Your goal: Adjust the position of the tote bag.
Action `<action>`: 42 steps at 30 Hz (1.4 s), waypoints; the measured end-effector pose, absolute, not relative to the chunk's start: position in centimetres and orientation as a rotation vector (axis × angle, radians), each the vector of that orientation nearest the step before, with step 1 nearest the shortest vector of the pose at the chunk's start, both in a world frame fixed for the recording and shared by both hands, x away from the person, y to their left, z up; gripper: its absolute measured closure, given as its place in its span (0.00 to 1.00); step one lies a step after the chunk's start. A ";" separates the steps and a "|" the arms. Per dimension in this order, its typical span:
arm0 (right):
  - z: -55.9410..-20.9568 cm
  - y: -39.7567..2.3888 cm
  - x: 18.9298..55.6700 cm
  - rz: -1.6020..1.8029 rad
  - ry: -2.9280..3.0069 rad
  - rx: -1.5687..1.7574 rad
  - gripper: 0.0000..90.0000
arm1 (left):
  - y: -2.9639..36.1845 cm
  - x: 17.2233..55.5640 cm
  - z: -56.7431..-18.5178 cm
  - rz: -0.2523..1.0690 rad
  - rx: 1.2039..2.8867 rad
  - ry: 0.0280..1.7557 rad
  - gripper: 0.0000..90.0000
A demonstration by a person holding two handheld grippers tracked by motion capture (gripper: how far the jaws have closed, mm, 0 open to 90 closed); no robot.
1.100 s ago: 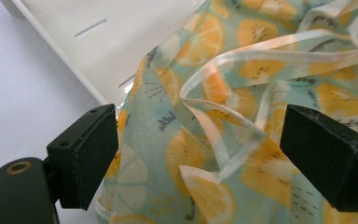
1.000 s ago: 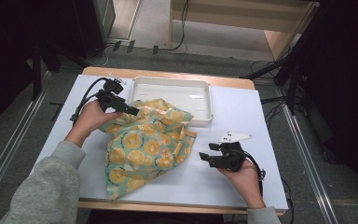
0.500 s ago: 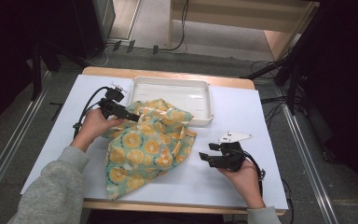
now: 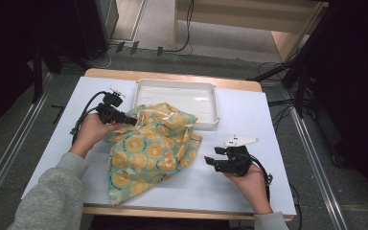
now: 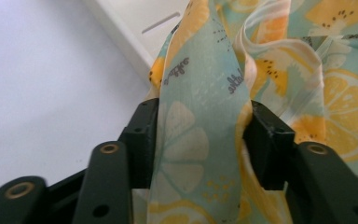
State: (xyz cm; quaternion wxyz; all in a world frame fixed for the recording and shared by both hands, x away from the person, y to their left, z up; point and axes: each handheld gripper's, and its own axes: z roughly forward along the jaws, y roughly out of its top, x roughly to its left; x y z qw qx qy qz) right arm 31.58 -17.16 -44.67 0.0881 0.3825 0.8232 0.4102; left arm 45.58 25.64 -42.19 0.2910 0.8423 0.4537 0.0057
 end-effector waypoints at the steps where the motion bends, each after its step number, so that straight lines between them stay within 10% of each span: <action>1: -44.7 -17.2 31.6 1.220 2.450 1.139 0.49 | 25.8 45.6 -42.2 -0.006 2.243 1.220 0.65; 13: -44.6 -17.2 31.6 1.229 2.437 1.140 0.49 | 26.1 44.8 -41.1 -0.107 2.242 1.165 0.99; 42: -44.1 -17.5 31.4 1.255 2.398 1.142 0.50 | 23.0 37.5 -33.4 -0.064 2.140 0.952 1.00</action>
